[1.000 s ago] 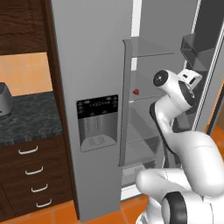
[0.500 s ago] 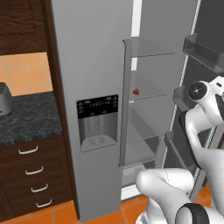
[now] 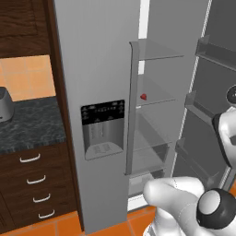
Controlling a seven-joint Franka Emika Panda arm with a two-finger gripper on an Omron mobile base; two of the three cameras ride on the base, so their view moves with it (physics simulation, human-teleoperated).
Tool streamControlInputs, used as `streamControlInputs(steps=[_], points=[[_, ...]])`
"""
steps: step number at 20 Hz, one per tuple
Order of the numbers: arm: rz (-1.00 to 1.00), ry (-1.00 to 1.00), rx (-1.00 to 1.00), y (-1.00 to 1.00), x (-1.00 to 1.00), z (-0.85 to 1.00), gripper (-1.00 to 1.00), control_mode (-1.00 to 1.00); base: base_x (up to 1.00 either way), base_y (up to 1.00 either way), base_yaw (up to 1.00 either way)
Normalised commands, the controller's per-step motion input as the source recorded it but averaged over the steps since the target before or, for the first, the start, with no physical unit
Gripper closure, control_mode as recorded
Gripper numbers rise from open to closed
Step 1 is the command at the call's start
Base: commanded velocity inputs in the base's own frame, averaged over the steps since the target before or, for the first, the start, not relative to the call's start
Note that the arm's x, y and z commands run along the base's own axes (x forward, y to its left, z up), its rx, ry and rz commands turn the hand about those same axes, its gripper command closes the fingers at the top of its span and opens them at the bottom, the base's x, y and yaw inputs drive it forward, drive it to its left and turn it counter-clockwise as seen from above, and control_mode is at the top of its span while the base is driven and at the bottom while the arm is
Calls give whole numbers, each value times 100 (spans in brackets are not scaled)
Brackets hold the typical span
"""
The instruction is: Take the strawberry from the fridge and place it on top of the pancake, located on the dining counter.
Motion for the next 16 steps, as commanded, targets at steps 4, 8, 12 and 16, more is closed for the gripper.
streamControlInputs(steps=[4, 8, 12, 16], points=[[0, 0, 8, -69, 34, 0, -100, -100, 0, 0, 0], [0, -6, 1, 4, -53, 0, -100, -100, 0, 0, 0], [0, 0, 0, 91, -30, 0, -100, -100, 0, 0, 0], [6, -3, 7, 100, 0, 0, -100, -100, 0, 0, 0]])
